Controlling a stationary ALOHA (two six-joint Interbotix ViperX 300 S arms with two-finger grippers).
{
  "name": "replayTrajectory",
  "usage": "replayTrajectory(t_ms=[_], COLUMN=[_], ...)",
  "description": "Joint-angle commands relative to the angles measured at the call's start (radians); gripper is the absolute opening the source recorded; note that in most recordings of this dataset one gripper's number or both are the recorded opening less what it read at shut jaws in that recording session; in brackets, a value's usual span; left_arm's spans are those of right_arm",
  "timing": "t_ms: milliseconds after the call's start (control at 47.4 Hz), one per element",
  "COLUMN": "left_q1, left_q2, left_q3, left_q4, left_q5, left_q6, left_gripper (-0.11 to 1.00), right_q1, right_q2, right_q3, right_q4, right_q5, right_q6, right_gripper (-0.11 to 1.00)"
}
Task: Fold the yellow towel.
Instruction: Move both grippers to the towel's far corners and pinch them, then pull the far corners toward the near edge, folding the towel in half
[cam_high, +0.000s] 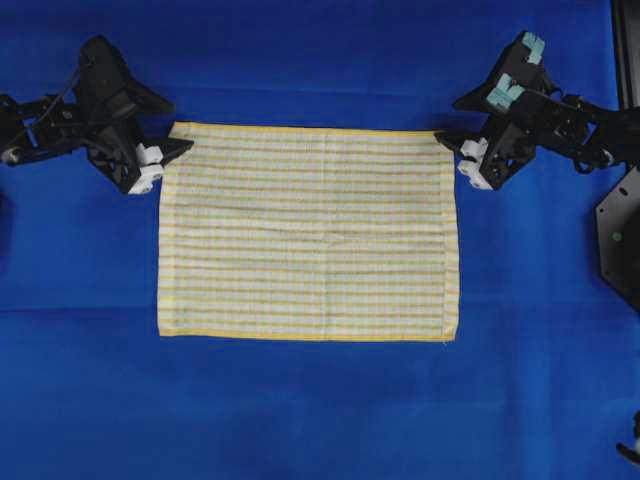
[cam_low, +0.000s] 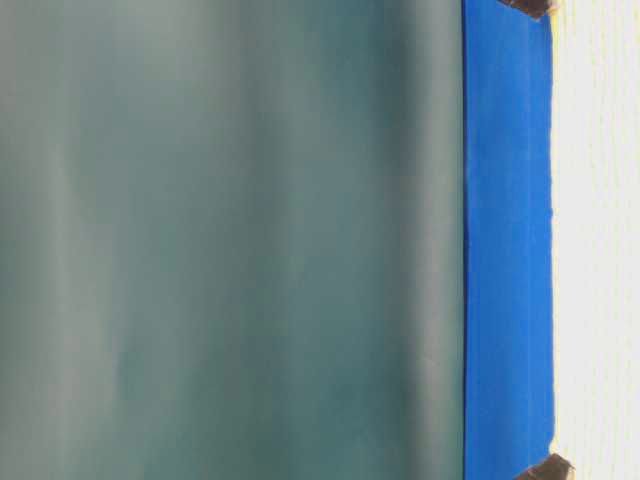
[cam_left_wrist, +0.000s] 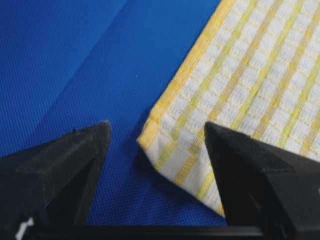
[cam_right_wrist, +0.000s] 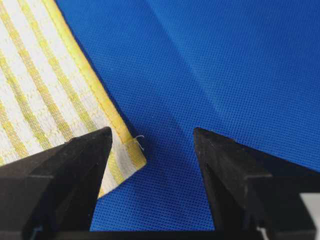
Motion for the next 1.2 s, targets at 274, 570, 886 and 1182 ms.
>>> replayTrajectory(t_ms=[274, 570, 886, 1182], left_q1=[-0.003, -0.031, -0.020, -0.014], left_q2=[-0.005, -0.003, -0.017, -0.150], left_q3=[-0.009, -0.009, -0.012, -0.034], left_q4=[-0.006, -0.006, -0.006, -0.002], left_q5=[-0.002, 0.032, 0.037, 0.135], left_q6=[-0.002, -0.002, 0.008, 0.021], left_gripper=[0.30, 0.03, 0.03, 0.03], right_q1=[0.041, 0.058, 0.058, 0.058], right_q2=[0.021, 0.028, 0.005, -0.127], right_q3=[-0.015, -0.018, -0.018, -0.018], right_q4=[0.002, 0.002, 0.006, 0.008], right_q5=[0.018, 0.020, 0.020, 0.086], right_q6=[0.000, 0.000, 0.000, 0.000], right_gripper=[0.46, 0.09, 0.09, 0.09])
